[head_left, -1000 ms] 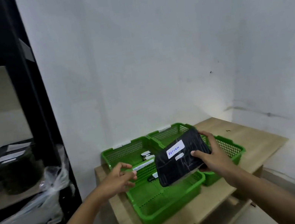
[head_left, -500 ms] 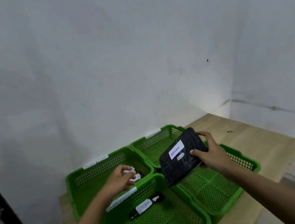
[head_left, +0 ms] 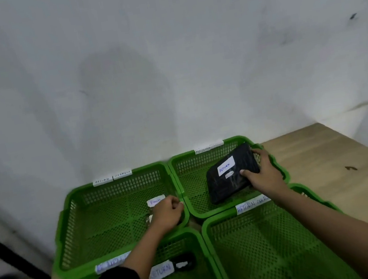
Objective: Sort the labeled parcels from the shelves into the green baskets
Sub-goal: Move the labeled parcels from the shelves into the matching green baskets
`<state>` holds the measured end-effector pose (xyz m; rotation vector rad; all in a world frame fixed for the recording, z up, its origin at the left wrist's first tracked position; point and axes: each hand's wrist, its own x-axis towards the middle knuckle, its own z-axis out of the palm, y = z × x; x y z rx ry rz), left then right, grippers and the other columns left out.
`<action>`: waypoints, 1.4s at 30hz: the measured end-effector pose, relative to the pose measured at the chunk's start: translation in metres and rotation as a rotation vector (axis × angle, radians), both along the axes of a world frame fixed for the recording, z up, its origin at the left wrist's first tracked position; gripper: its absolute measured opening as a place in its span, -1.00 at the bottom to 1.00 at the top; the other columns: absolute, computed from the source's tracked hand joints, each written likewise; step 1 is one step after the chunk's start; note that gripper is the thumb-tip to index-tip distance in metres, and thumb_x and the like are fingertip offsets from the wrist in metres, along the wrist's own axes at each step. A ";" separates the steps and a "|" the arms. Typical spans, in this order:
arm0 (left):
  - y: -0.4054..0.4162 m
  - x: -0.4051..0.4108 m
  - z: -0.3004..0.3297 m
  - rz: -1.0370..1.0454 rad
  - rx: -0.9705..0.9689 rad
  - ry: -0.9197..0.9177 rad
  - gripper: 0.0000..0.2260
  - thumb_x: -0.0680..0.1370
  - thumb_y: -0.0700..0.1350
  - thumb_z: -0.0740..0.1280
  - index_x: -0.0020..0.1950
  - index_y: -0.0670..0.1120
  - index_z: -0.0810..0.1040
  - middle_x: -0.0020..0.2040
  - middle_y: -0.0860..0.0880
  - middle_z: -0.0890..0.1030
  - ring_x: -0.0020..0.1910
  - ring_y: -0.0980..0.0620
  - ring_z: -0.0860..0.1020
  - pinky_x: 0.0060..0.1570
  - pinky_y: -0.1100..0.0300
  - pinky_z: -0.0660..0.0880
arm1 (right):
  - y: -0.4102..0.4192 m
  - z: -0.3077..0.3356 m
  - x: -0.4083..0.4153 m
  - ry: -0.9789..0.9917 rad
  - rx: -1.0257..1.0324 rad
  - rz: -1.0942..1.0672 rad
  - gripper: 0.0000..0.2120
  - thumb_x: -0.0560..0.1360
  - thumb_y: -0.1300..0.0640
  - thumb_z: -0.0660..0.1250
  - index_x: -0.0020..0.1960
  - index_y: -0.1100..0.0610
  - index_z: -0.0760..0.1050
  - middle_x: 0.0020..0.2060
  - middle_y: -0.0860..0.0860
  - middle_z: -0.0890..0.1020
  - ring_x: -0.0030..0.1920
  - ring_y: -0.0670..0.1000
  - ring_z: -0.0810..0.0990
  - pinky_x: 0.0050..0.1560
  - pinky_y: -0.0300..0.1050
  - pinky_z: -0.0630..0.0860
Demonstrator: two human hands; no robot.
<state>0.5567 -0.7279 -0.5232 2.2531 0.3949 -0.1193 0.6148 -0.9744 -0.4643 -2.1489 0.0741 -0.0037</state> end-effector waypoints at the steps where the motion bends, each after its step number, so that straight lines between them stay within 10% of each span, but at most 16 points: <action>1: -0.004 0.002 -0.003 0.015 0.007 -0.005 -0.75 0.58 -0.04 0.24 0.16 -0.15 0.52 0.03 -0.10 0.62 -0.06 -0.01 0.54 -0.04 0.17 0.46 | 0.001 -0.006 0.009 0.017 -0.012 0.035 -0.41 0.46 0.13 0.40 0.39 0.00 0.20 0.09 0.10 0.59 0.03 0.18 0.61 0.13 0.11 0.54; 18: -0.003 0.004 -0.034 0.141 -0.146 -0.017 -0.75 0.49 -0.06 0.39 0.12 -0.08 0.47 -0.12 -0.04 0.58 -0.23 0.07 0.49 -0.04 0.00 0.53 | 0.011 -0.088 0.096 0.514 -0.469 0.507 -0.41 0.45 0.12 0.41 0.32 0.31 0.21 0.09 0.18 0.54 -0.02 0.10 0.51 -0.02 -0.05 0.47; 22: -0.003 0.004 -0.037 0.132 -0.128 -0.023 -0.75 0.49 -0.04 0.39 0.12 -0.05 0.46 -0.10 -0.01 0.59 -0.21 0.06 0.50 -0.06 0.04 0.53 | 0.016 -0.099 0.102 0.455 -0.515 0.565 -0.65 0.43 0.10 0.39 0.10 0.32 0.54 0.00 0.18 0.64 -0.02 0.16 0.60 0.00 0.02 0.55; 28: -0.002 0.006 -0.032 0.115 -0.177 -0.018 -0.74 0.50 -0.07 0.38 0.14 -0.08 0.46 -0.12 -0.01 0.56 -0.22 0.09 0.47 -0.14 0.23 0.46 | 0.014 -0.088 0.090 0.407 -0.551 0.458 -0.67 0.46 -0.04 0.35 -0.03 0.23 0.41 -0.10 0.16 0.56 -0.07 0.14 0.56 -0.26 -0.15 0.38; 35: 0.020 0.000 0.008 0.065 -0.128 -0.121 -0.78 0.54 -0.13 0.31 0.18 -0.09 0.45 -0.04 -0.01 0.57 -0.04 0.02 0.56 -0.07 0.15 0.55 | 0.035 -0.031 0.059 0.168 -0.667 0.447 -0.33 0.47 -0.05 0.32 0.44 0.18 0.13 0.32 0.25 0.38 0.25 0.22 0.45 0.26 0.12 0.45; 42: 0.071 -0.022 0.103 0.000 0.033 -0.324 -0.75 0.54 -0.12 0.32 0.21 -0.08 0.46 0.01 0.00 0.56 -0.02 0.04 0.55 -0.03 0.22 0.50 | 0.073 0.069 -0.003 -0.096 -0.582 0.426 -0.35 0.49 -0.03 0.32 0.46 0.12 0.12 0.35 0.20 0.37 0.30 0.20 0.43 0.28 0.10 0.43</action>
